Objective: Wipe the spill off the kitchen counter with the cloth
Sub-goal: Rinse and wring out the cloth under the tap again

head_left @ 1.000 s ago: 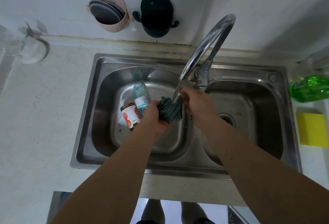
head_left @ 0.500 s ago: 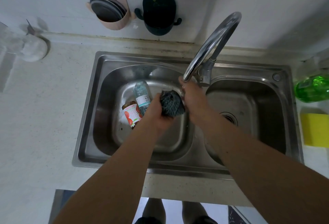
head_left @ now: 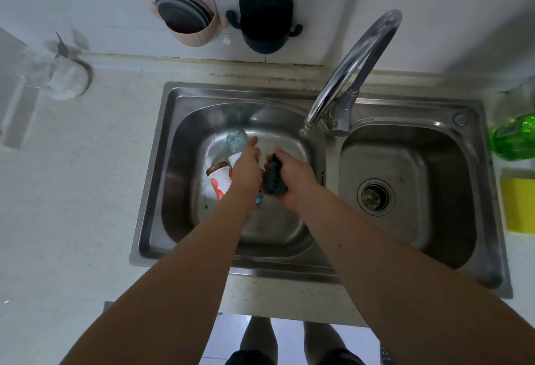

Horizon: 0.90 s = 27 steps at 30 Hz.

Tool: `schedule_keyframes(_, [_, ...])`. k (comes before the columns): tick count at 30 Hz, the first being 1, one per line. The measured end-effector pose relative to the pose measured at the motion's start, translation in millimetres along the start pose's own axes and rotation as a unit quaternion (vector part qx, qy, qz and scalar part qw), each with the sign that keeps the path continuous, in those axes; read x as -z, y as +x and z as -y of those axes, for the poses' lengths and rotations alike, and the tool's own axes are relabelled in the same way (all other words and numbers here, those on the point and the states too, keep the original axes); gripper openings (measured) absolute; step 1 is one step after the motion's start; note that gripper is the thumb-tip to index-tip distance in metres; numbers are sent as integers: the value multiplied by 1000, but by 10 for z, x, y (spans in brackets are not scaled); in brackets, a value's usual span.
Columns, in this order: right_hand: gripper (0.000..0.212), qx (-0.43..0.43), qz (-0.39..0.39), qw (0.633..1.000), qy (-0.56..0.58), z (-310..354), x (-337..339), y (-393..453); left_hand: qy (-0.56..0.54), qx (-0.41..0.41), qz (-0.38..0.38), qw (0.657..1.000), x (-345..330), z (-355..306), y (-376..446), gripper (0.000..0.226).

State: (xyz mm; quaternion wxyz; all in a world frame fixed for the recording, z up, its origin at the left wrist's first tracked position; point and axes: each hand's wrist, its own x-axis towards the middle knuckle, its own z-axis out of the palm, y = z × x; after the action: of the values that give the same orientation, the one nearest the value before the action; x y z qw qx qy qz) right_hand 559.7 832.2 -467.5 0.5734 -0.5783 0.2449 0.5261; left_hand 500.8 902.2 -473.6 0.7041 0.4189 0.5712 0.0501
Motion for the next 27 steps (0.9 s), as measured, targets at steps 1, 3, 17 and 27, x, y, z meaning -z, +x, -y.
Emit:
schedule_keyframes(1, [34, -1, -8, 1000, 0, -2, 14, 7, -30, -6, -4, 1000, 47, -34, -3, 36])
schedule_keyframes(3, [45, -13, -24, 1000, 0, -14, 40, 21, -46, -7, -9, 999, 123, -37, -20, 43])
schedule_keyframes(17, [36, 34, -38, 995, -83, -162, -244, 73, -52, 149, 19, 987, 11, 4, -14, 32])
schedule_keyframes(27, [22, 109, -9, 988, -111, -37, -82, -21, -96, 159, 124, 975, 48, -40, -74, 32])
